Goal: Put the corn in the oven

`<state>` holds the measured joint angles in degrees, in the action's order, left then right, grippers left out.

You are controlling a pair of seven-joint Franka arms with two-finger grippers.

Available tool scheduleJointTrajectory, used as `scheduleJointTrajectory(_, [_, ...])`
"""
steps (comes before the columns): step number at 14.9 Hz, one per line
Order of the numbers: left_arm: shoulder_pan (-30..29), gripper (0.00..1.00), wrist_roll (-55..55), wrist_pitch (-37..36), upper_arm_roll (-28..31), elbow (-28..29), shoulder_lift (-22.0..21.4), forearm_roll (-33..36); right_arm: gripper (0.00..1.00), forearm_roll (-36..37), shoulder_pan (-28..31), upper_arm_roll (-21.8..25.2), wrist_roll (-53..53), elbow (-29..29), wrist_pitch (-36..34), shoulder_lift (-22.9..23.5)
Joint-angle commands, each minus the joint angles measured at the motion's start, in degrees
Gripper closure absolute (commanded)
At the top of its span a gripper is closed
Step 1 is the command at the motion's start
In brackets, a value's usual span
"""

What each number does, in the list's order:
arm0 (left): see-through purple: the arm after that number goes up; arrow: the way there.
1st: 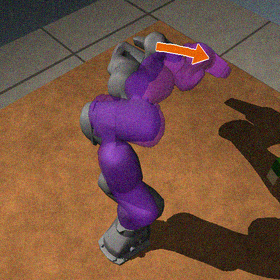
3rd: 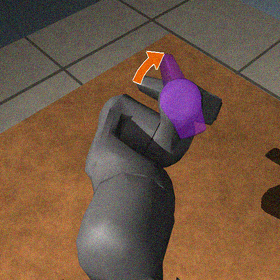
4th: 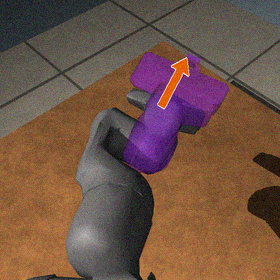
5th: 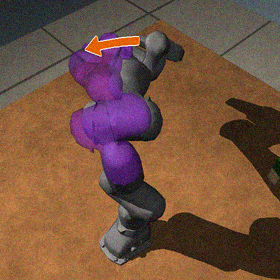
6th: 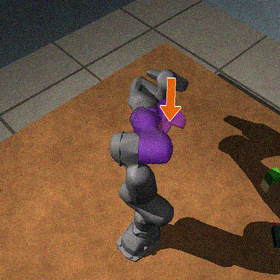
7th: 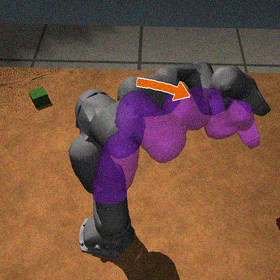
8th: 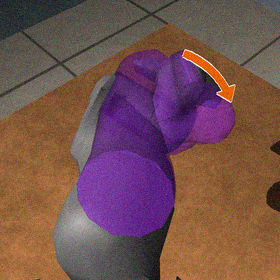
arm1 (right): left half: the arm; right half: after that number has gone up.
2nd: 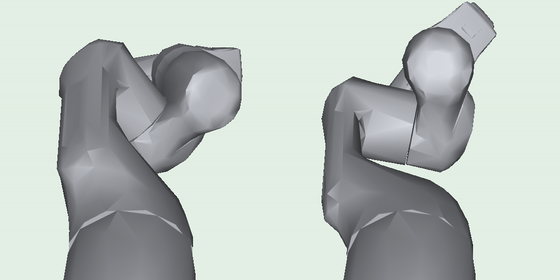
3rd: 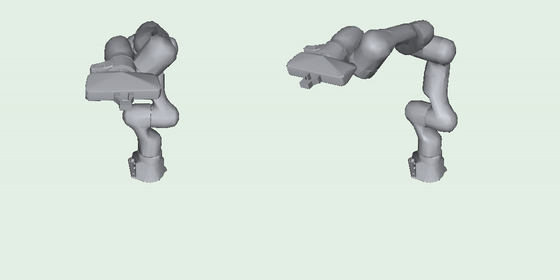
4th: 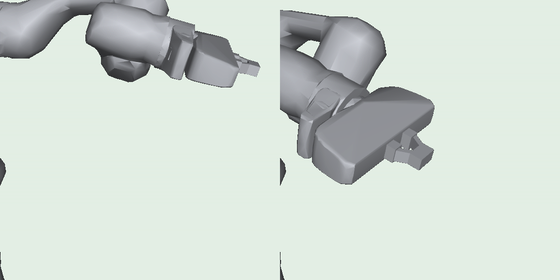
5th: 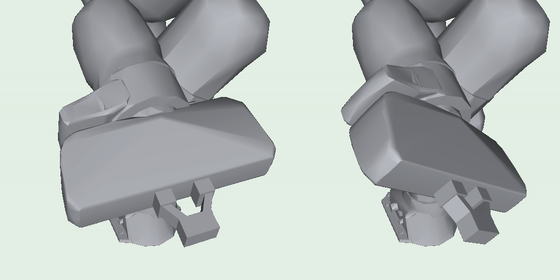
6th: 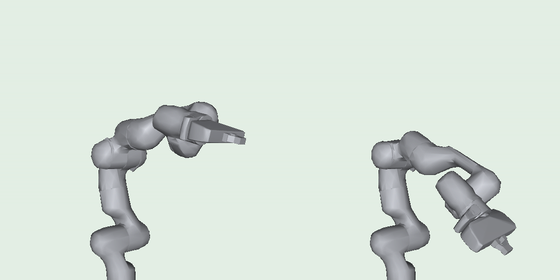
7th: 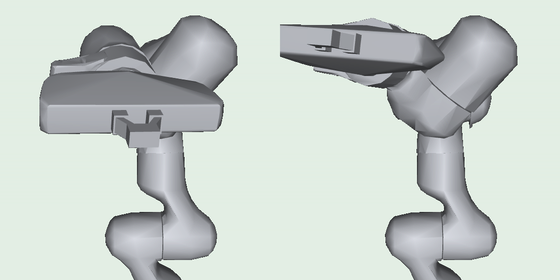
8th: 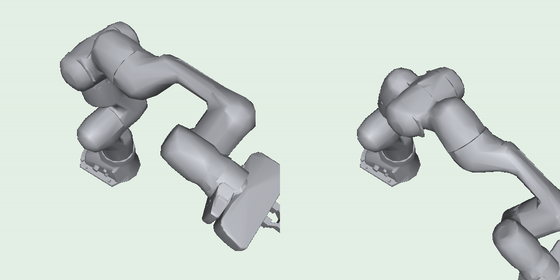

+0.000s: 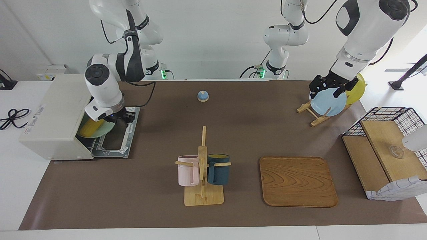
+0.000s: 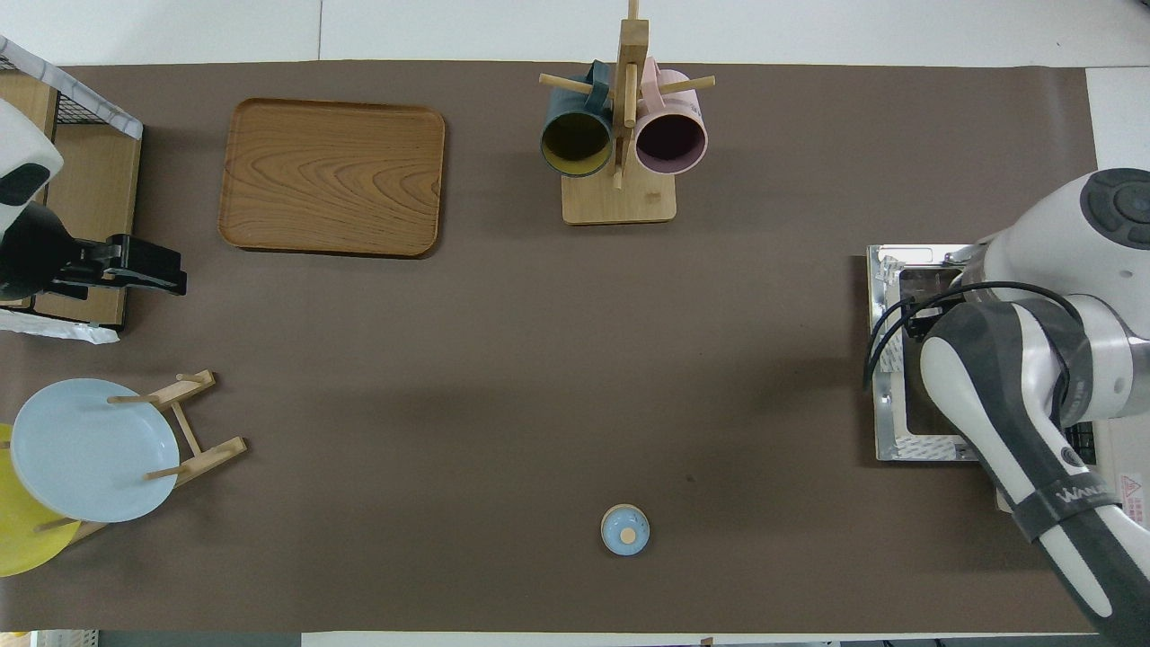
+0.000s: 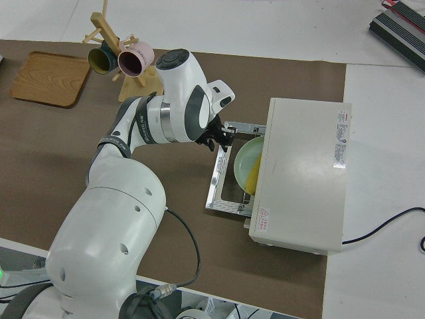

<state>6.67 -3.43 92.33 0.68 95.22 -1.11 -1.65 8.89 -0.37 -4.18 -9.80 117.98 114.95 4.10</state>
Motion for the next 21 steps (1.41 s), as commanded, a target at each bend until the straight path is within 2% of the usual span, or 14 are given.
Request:
scheduleJointTrajectory(1, [-0.51, 0.0, -0.09, -0.22, -0.06, 1.29, -1.36, -0.81, 1.0, -0.9, -3.76, -0.22, -6.44, 2.86, 2.55, -1.03])
scheduleJointTrajectory(4, [-0.6, 0.0, -0.09, -0.05, 0.02, 1.2, -1.27, -0.81, 1.0, -0.9, -2.63, -0.22, -6.2, 9.0, 10.18, -1.29])
scheduleJointTrajectory(7, [-0.6, 0.0, -0.09, -0.14, 0.02, 1.2, -1.27, -0.72, 1.0, -0.98, -2.1, -0.22, -6.2, 12.0, 14.94, 0.02])
scheduleJointTrajectory(11, [-0.6, 0.0, 0.0, -0.14, 0.02, 1.2, -1.27, -0.72, 1.0, -0.98, -0.42, -0.22, -6.11, 12.18, 15.83, 2.05])
scheduleJointTrajectory(21, [-0.6, 0.0, 0.0, -0.14, 0.02, 1.2, -1.27, -0.72, 1.0, -0.81, 0.37, -0.04, -5.14, 13.5, 15.66, 1.61])
